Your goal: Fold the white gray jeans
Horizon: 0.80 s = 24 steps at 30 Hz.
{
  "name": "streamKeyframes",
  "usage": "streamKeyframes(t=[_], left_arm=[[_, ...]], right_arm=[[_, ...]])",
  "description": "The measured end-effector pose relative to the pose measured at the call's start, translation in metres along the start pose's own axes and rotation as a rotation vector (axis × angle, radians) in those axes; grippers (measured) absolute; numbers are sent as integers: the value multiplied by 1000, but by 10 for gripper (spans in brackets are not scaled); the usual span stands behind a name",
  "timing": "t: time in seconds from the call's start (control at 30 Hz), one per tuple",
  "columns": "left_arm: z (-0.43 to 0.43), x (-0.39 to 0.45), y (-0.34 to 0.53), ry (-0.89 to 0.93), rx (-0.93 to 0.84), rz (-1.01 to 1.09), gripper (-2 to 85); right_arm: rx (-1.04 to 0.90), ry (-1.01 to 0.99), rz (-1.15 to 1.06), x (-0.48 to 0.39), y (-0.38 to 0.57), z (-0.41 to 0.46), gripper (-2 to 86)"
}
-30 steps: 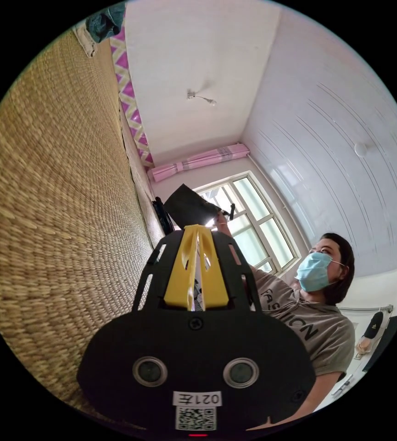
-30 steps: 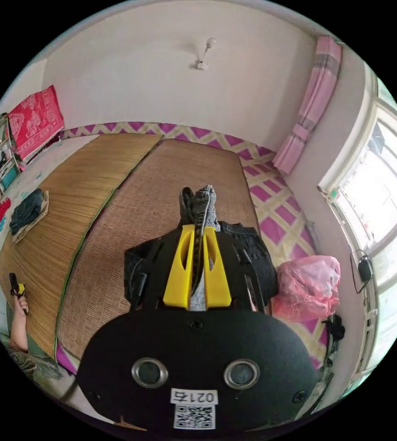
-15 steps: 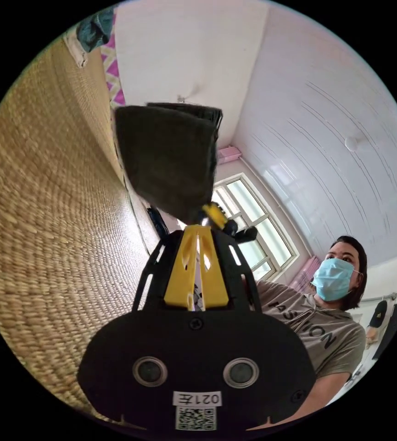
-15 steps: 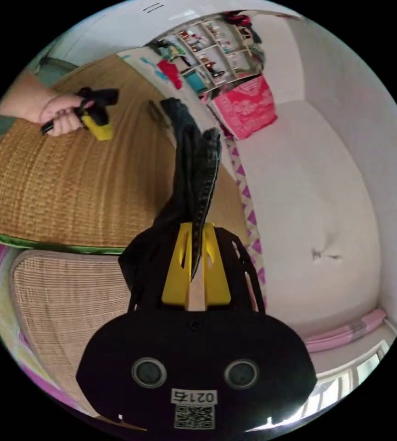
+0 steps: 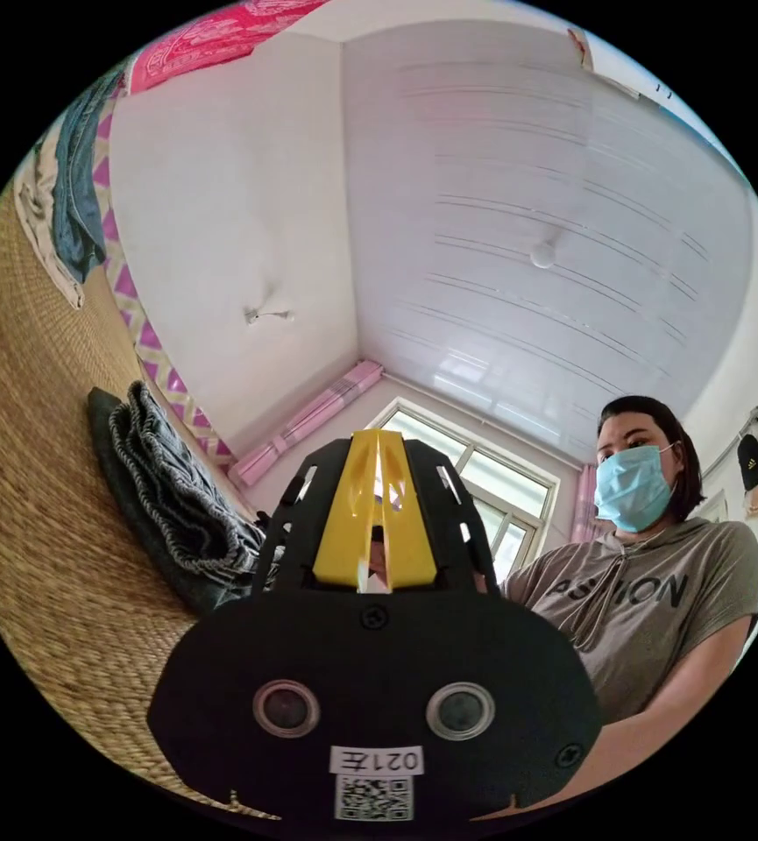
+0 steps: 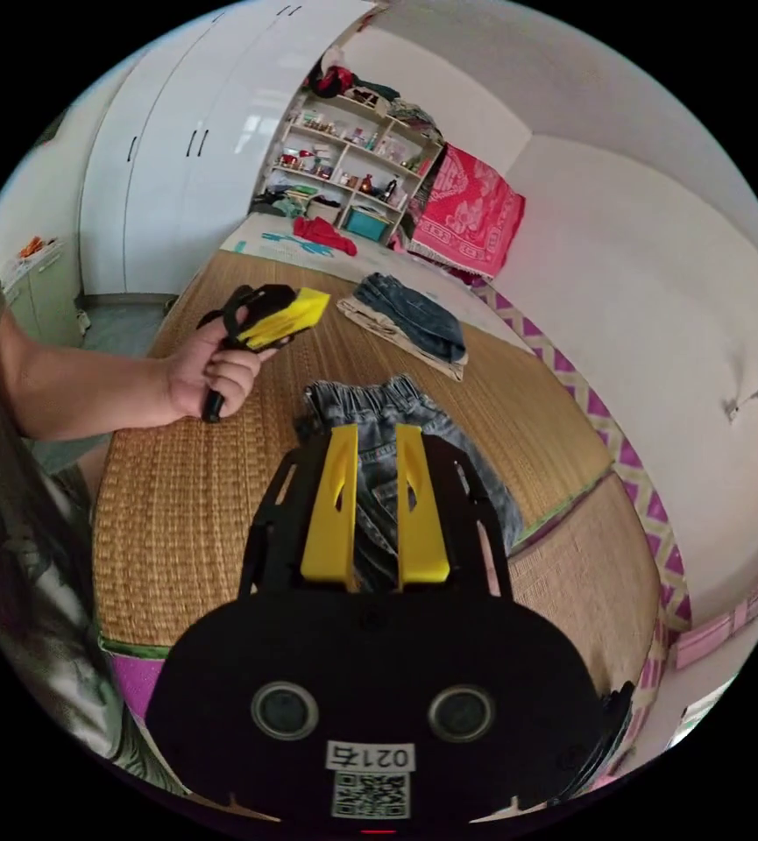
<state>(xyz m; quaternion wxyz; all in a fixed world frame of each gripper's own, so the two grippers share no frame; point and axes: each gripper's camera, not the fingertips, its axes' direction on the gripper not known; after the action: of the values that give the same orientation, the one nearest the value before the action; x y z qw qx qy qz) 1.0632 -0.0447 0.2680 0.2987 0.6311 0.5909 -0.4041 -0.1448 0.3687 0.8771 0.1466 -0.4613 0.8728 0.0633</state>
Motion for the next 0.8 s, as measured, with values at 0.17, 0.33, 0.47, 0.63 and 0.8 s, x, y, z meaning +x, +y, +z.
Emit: streamKeyframes(t=[0.17, 0.33, 0.47, 0.63, 0.8], left_arm=[[-8, 3, 1, 16, 23, 19, -10], [-12, 4, 1, -5, 28, 25, -10], [-12, 4, 2, -15, 20, 23, -10], [-6, 3, 4, -38, 0, 13, -9], [3, 0, 7, -57, -26, -3, -9]], right_arm=[[-133, -4, -142, -30, -24, 67, 123], [-234, -65, -65, -5, -18, 121, 87], [-80, -175, 225, 67, 9, 84, 60], [234, -205, 667, 196, 114, -42, 58], [299, 95, 1036, 278, 294, -165, 67]])
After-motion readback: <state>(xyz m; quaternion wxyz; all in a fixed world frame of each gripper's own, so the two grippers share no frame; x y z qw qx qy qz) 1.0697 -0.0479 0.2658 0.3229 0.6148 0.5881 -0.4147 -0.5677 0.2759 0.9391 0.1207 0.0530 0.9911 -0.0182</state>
